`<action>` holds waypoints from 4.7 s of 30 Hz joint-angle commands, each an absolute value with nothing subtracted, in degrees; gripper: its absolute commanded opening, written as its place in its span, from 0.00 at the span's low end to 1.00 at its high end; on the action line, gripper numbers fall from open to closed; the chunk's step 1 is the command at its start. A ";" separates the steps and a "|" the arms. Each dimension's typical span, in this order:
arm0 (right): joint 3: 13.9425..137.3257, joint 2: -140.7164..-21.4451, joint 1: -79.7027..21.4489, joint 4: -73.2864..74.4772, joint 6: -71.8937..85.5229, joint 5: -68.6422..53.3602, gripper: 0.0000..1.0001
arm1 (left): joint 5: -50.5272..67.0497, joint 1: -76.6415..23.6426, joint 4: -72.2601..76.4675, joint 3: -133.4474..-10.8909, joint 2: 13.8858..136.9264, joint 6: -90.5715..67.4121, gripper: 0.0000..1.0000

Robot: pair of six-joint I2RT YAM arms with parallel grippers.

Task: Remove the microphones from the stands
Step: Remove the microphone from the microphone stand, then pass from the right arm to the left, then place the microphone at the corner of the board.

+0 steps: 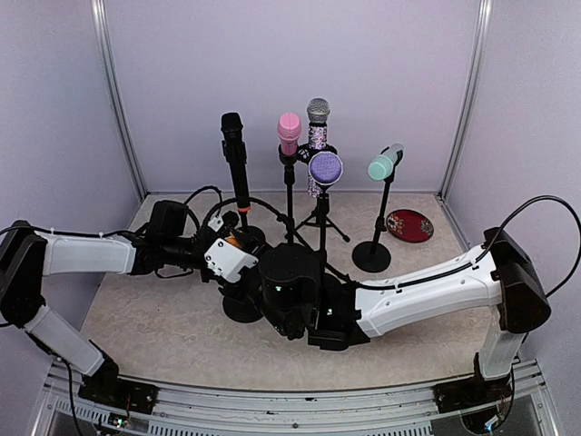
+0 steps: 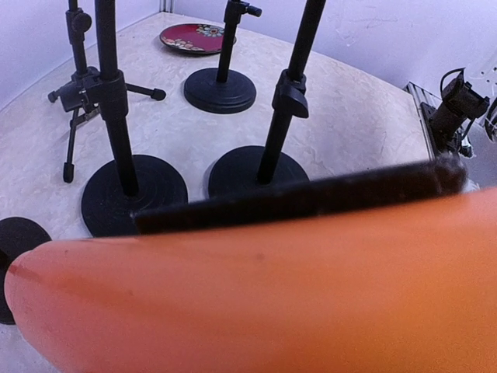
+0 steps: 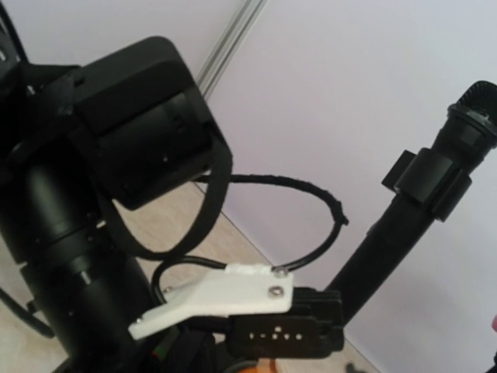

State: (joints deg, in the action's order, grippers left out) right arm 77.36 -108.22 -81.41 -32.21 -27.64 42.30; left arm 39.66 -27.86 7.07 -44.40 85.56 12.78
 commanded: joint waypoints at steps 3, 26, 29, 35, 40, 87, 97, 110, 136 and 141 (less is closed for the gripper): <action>79.69 -101.93 -87.65 -34.61 -30.47 43.58 0.00 | 34.01 -26.10 3.48 -42.90 88.61 8.90 0.00; 75.25 -95.37 -94.64 -40.59 -35.70 50.26 0.00 | 30.37 -27.59 3.73 -45.30 92.37 6.82 0.00; 74.83 -94.62 -95.23 -40.50 -35.42 50.44 0.00 | 29.85 -28.29 4.13 -45.26 92.12 7.42 0.00; 75.15 -93.56 -96.46 -39.82 -35.57 50.53 0.00 | 29.09 -28.65 4.17 -45.88 92.97 7.35 0.00; 75.10 -92.87 -97.26 -39.96 -35.83 50.64 0.00 | 28.25 -28.89 5.06 -45.87 93.12 7.03 0.00; 91.52 -103.92 -83.62 -10.65 -1.37 31.07 0.00 | 52.57 -3.52 -54.49 -58.99 73.48 65.48 0.99; 103.16 -116.78 -77.17 -9.07 5.21 17.61 0.00 | 55.11 -4.50 -68.11 -63.07 72.22 79.23 0.89; 103.37 -120.15 -75.21 -16.29 8.21 11.04 0.00 | 52.36 -8.98 -56.01 -59.79 72.29 67.62 0.54; 79.55 -105.88 -78.40 -6.97 8.37 39.46 0.94 | 15.90 -4.36 -16.95 -51.81 86.74 42.74 0.18; 83.90 -109.86 -78.06 -4.89 6.13 44.31 0.94 | 8.35 -4.19 -12.21 -52.33 92.83 43.17 0.31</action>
